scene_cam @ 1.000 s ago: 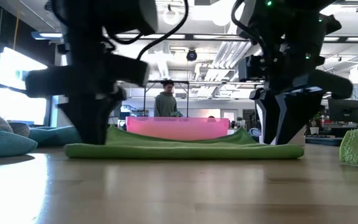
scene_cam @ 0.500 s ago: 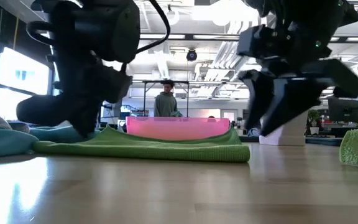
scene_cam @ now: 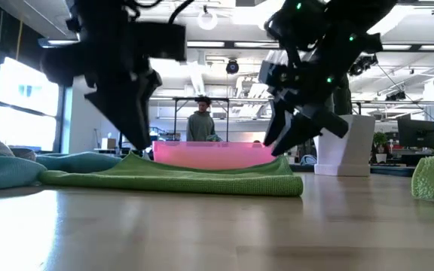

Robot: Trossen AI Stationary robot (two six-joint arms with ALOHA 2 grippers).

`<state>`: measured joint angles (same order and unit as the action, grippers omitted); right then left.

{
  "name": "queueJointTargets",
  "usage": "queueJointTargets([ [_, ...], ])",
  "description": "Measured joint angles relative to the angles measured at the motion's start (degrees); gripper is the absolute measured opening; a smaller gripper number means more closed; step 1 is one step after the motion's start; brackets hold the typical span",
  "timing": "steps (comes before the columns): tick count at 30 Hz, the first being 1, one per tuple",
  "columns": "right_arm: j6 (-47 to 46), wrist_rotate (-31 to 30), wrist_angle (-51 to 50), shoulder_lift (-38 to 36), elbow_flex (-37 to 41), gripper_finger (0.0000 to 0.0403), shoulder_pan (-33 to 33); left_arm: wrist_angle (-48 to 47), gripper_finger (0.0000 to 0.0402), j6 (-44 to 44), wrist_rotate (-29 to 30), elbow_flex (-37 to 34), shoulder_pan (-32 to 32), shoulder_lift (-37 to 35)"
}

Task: Fold microfiber towels
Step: Fold the green microfiber cloth

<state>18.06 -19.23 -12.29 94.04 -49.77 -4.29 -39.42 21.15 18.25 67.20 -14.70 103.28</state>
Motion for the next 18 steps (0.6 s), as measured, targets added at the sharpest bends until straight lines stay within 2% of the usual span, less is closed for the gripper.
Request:
queueJointTargets([
  [7,0.0,7.0,-2.0,0.2,0.0,0.0177,2.7,12.0,0.0069,1.2,-1.4,0.0,-3.3,0.0],
  [12,-0.1,10.9,-0.6,3.6,0.0,0.0177,2.8,13.6,0.0069,1.6,-1.1,0.0,-3.9,0.0],
  [18,-3.3,10.8,3.9,8.3,-0.4,0.0177,2.1,13.8,0.0069,3.8,-1.2,0.0,-5.7,0.0],
])
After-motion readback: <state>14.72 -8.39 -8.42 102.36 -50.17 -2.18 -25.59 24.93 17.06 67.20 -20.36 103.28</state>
